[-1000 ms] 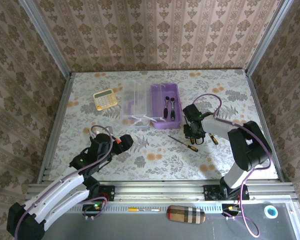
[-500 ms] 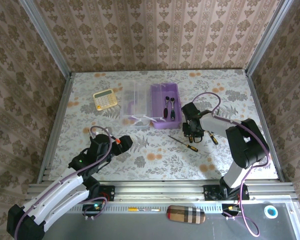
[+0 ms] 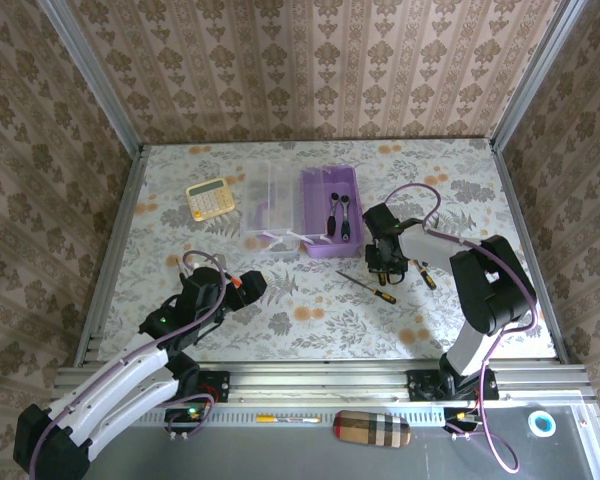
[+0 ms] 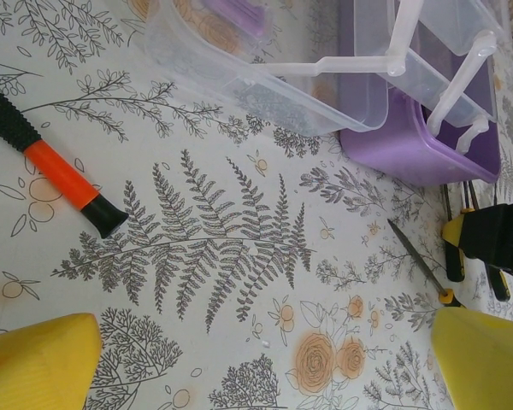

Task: Pack the tool kit

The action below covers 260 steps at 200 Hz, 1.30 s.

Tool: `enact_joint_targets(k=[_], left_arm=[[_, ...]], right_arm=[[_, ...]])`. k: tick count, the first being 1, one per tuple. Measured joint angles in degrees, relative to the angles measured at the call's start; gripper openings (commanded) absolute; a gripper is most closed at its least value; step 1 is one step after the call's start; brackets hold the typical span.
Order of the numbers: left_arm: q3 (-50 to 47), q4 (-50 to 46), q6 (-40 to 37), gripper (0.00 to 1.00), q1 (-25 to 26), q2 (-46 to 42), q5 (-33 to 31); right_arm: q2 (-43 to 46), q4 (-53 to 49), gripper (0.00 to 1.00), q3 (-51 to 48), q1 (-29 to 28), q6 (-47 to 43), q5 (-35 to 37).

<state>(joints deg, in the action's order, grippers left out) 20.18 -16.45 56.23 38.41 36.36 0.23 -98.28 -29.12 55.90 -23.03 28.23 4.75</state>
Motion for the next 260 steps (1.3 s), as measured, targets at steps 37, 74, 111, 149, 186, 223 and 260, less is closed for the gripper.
enact_joint_targets(k=[37,74,111,149,186,223,260], left_arm=[[0.0,-0.6,0.0,1.0,0.0,-1.6,-0.2],[0.0,-1.6,0.0,1.0,-0.4,-3.8,-0.8],[1.3,-5.7,0.4,1.0,-1.4,-5.1,-4.1],[1.3,-12.4,3.1,1.0,-3.1,-12.1,-8.6],[1.3,-17.5,5.2,1.0,-4.0,-18.8,-11.4],[1.2,-19.2,5.7,1.0,-4.4,-19.9,-12.7],[1.2,-19.6,5.7,1.0,-4.5,-18.6,-13.0]], right_arm=[[0.0,-0.4,0.15,0.2,0.0,0.1,0.3],[0.7,-0.5,0.14,0.2,0.0,0.1,0.4],[4.4,-1.6,0.14,0.8,0.0,0.1,0.7],[6.3,-3.7,0.14,5.0,0.0,0.0,1.6],[7.5,-5.7,0.14,8.7,-0.1,-0.6,3.2],[8.6,-7.0,0.14,13.3,-2.5,-0.5,3.6],[3.5,-7.0,0.14,24.6,-8.8,0.2,2.5]])
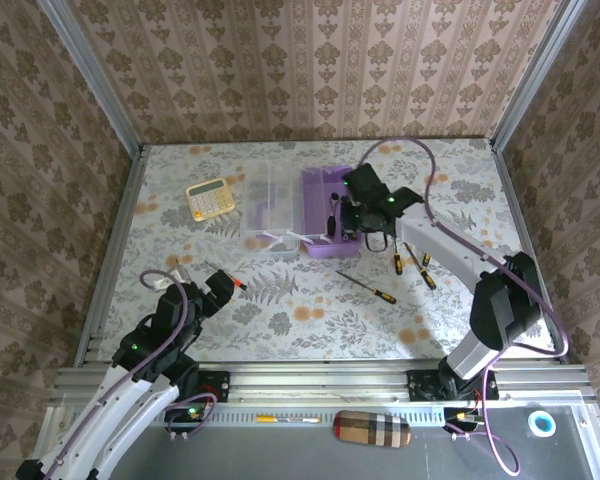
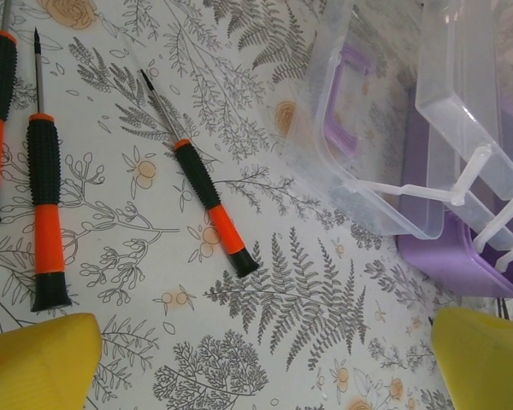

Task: Pack the tool kit

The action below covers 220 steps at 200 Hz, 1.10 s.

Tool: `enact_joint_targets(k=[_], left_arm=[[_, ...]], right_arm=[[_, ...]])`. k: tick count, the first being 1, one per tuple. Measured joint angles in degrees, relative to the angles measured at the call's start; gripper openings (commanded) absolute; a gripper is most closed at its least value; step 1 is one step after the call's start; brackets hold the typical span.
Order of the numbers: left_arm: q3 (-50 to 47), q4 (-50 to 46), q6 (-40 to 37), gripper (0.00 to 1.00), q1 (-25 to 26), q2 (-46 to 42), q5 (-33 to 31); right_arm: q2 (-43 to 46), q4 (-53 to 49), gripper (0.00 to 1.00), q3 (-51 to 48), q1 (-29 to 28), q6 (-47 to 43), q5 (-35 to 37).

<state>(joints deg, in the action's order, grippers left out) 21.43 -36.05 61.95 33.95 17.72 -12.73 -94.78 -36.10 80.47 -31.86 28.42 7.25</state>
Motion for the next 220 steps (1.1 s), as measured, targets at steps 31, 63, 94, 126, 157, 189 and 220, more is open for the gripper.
enact_joint_targets(k=[31,63,94,126,157,189,220], left_arm=[[0.1,-1.5,0.0,1.0,0.0,0.3,0.0],[0.8,-3.0,0.0,1.0,-0.3,0.2,0.0],[1.6,-3.9,0.0,1.0,-0.3,0.2,0.0],[1.6,-4.5,-0.1,1.0,-0.6,0.2,-0.2],[1.6,-4.5,-0.1,1.0,-0.7,0.2,-0.2],[1.6,-4.6,-0.1,1.0,-0.7,0.2,-0.2],[1.7,-4.7,-0.1,1.0,-0.7,0.2,-0.2]], right_arm=[[-7.6,2.6,0.14,8.0,-2.1,1.7,-4.0],[-15.3,4.9,0.14,13.6,-1.6,3.9,-8.8],[-20.5,6.5,0.14,17.0,-0.7,5.5,-12.9],[-23.3,8.8,0.14,17.9,0.7,7.0,-17.4],[-24.7,9.7,0.14,17.9,1.4,7.9,-20.0],[-25.4,10.6,0.16,18.0,1.7,8.5,-22.2],[-25.6,11.5,0.22,18.0,1.9,9.5,-24.1]])
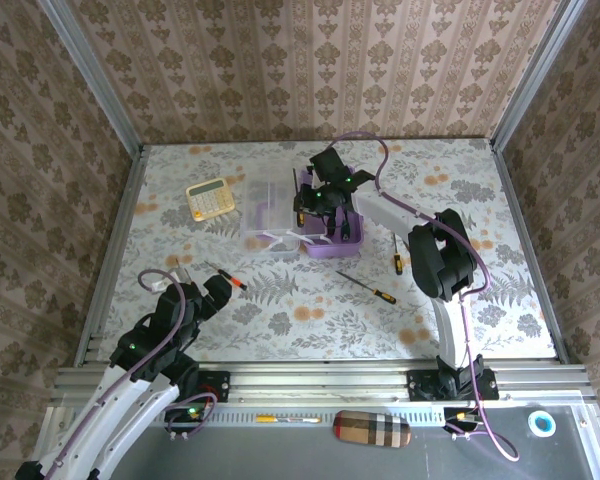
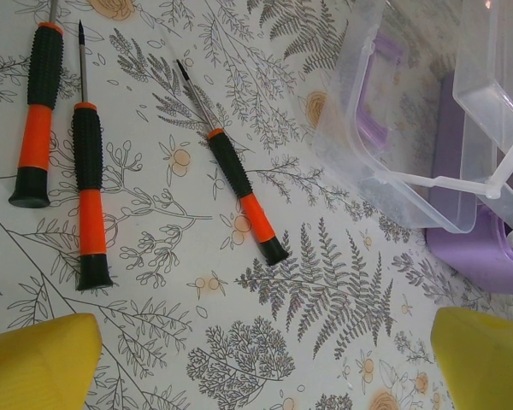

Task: Pack the tool kit

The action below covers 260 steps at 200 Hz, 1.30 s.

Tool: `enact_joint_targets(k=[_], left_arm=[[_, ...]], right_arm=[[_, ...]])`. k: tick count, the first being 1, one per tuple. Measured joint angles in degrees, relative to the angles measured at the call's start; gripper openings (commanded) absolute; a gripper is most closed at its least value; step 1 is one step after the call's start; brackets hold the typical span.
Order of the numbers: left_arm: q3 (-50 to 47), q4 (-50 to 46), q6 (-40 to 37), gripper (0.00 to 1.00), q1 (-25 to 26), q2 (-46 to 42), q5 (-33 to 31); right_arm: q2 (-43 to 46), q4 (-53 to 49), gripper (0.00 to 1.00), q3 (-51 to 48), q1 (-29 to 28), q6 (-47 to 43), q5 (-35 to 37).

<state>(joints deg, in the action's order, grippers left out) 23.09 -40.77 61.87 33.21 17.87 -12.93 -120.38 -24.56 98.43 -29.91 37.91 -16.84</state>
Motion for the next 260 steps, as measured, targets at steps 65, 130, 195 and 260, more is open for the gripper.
enact_joint_targets(k=[65,130,195,260], left_arm=[[0.3,0.0,-0.1,1.0,0.0,0.0,0.1],[0.4,0.0,-0.2,1.0,-0.3,0.2,0.7],[0.6,1.7,-0.6,1.0,-0.3,2.1,2.0],[0.7,5.2,-1.7,1.0,-0.3,4.5,5.4]], right_arm=[[-0.4,0.7,0.3,0.0,0.8,1.0,-3.1],[-0.4,2.7,0.3,0.0,1.8,2.9,-7.5],[2.1,3.8,0.33,-2.0,2.3,2.6,-7.8],[24.3,2.4,0.46,-20.7,5.9,-3.5,-0.4]])
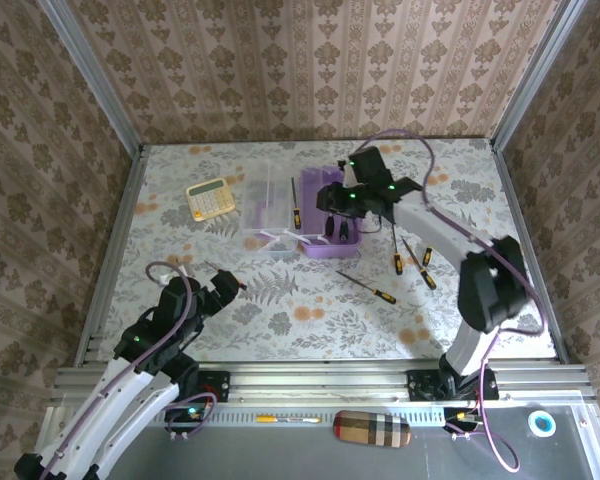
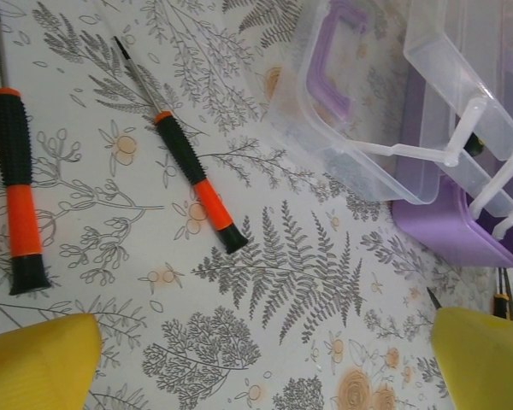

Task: Pack the tool kit

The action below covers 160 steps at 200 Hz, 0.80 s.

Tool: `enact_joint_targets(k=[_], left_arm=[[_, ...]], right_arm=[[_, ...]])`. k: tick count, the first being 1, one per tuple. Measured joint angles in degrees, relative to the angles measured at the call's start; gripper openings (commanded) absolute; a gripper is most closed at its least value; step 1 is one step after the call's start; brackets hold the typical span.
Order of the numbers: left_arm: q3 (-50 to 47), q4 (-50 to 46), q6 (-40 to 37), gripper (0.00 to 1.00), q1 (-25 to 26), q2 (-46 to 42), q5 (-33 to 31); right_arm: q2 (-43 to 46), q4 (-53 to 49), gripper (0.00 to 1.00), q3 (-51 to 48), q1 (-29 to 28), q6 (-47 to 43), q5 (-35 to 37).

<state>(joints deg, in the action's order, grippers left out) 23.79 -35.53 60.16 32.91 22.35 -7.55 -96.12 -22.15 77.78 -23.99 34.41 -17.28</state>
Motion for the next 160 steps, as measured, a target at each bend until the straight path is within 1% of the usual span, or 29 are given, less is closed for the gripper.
enact_joint_targets(k=[21,47,56,60,82,120,141,160], left_arm=[[0.0,1.1,0.0,1.0,0.0,0.3,0.8],[0.0,3.1,-0.3,1.0,0.0,1.6,1.8],[0.0,3.9,-0.4,1.0,0.0,2.4,2.0],[0.0,4.4,-0.5,1.0,0.0,2.8,2.2],[0.0,7.4,-0.8,1.0,0.0,5.7,3.4],[0.0,14.3,-0.8,1.0,0.3,11.7,6.6],[-0.1,18.2,-0.7,1.0,2.3,14.8,7.8],[-0.2,20.5,-0.7,1.0,4.7,17.1,7.9]], right_arm=[[8.2,-0.9,0.51,-7.9,3.1,-1.4,4.8],[15.6,-2.4,0.58,-17.2,6.2,-2.6,9.9],[17.9,-2.9,0.64,-20.3,7.2,-2.9,11.1],[18.7,-3.2,0.64,-21.3,7.5,-3.0,11.6],[21.8,-5.5,0.65,-24.5,8.8,-3.6,14.2],[22.1,-7.7,0.62,-24.6,8.8,-5.6,14.8],[21.8,-8.3,0.6,-24.6,8.8,-5.9,16.0],[20.4,-8.6,0.55,-24.6,8.8,-6.2,17.1]])
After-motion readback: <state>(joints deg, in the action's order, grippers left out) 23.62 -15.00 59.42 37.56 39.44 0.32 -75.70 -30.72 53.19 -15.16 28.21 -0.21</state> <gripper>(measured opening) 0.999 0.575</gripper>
